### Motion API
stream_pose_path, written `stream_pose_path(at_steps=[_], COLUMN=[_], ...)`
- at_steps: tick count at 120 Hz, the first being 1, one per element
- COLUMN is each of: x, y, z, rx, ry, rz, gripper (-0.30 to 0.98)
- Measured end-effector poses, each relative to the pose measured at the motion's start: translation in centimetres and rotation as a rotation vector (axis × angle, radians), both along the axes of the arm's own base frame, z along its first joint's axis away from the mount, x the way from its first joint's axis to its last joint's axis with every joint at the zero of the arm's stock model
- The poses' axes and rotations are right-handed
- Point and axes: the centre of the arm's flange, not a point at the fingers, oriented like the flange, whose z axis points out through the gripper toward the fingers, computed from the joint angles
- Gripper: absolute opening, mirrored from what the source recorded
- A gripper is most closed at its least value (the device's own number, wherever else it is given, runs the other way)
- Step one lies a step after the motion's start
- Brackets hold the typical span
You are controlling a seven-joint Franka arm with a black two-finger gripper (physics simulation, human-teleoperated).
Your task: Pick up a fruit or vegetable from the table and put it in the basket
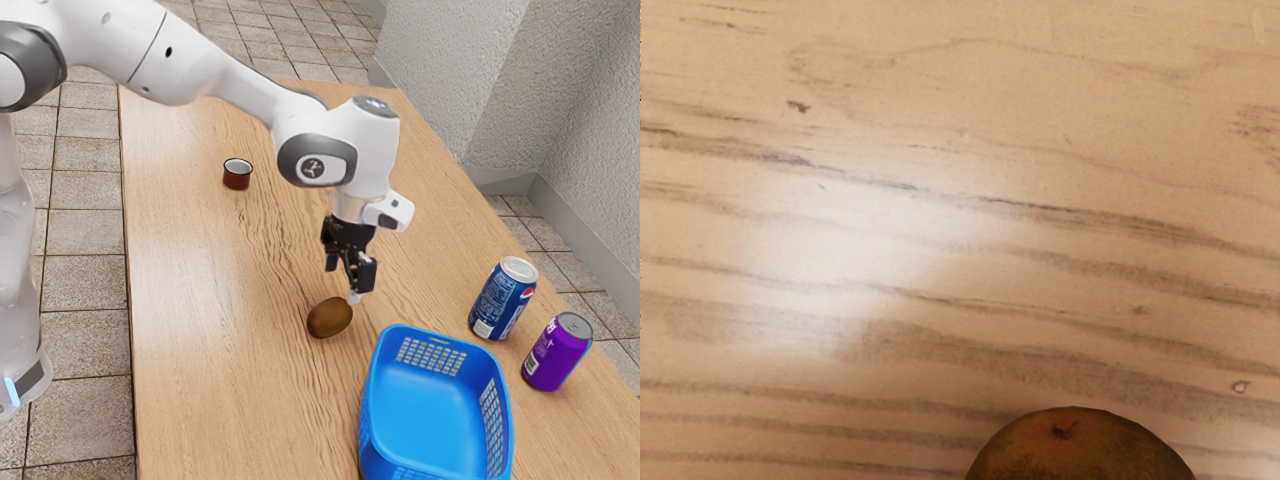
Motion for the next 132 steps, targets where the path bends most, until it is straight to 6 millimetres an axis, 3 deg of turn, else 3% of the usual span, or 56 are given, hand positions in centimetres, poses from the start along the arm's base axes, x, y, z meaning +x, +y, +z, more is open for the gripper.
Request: stream_pose_path(at_steps=[49,74,92,132], x=[-0.1,-2.1,-2.3,-2.1], y=[-1.6,-2.8,-3.3,-3.5], z=[-0.3,-1.2,-1.4,-4.3], rx=[-0.002,-0.005,-0.010,-0.013], ry=[-0.005,0.002,-0.002,0.031], rz=[-0.002,-0.009,-0.008,0.000], gripper=[0.69,0.69,0.69,0.69])
